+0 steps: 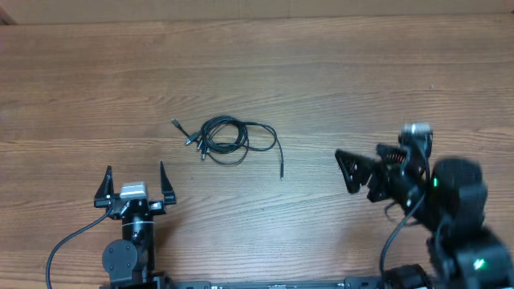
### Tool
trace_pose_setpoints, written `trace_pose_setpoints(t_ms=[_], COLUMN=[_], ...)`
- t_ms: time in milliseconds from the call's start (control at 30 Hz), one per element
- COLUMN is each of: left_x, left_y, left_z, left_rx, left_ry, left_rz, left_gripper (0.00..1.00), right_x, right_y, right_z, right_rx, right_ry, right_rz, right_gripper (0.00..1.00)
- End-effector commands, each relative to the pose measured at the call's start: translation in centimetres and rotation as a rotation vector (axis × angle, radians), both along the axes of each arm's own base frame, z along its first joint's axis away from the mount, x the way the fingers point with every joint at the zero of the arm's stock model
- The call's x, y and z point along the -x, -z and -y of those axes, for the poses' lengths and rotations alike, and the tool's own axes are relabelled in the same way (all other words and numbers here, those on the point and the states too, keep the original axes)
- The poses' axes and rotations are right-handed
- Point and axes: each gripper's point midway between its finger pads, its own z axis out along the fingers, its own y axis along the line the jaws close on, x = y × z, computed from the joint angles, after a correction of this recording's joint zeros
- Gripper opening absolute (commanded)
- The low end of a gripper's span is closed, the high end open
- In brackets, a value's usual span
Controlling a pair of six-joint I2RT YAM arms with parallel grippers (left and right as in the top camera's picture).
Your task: Untangle cables
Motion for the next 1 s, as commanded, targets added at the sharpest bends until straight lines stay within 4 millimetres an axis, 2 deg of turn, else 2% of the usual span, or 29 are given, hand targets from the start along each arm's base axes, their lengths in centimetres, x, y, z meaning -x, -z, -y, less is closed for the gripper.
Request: trace_pose_setpoints(t_ms=[0, 100, 233, 500, 600, 767, 967], left_x=[0.0, 0.0, 0.0, 0.0, 0.0, 0.0, 0.0], left_y=[-0.1, -0.1, -0.1, -0.1, -0.1, -0.1, 0.2], left_z=[0.2, 0.2, 0.2, 0.2, 0.2, 0.2, 0.2], left_rx=[-0.019, -0.019, -0.019, -0.02, -0.02, -0.02, -0.018], left_ry=[0.008, 0.009, 0.008, 0.008, 0.008, 0.008, 0.008], left_rz=[0.005, 0.005, 0.005, 0.005, 0.005, 0.005, -0.004], left_gripper=[1.0, 1.0, 1.0, 1.0, 0.99, 0.99, 0.99], right_x=[-1.1, -1.9, -4.0, -8.4, -9.0, -9.4, -9.4], right_y=[-1.6, -0.7, 0.7, 5.2, 7.1, 8.9, 9.0], right_z=[-0.3, -0.4, -1.0, -2.9, -3.0, -3.1, -3.1], right_rx=[0.064, 0.102, 0.129, 0.093, 0.102, 0.113, 0.113], right_ry=[-0.035, -0.041, -0.047, -0.084, -0.084, -0.081, -0.081], right_rz=[-0.103, -0.305, -0.479, -0.62, -0.675, -0.728, -0.73], right_gripper=[1.0, 1.0, 1.0, 1.0, 1.0, 1.0, 1.0])
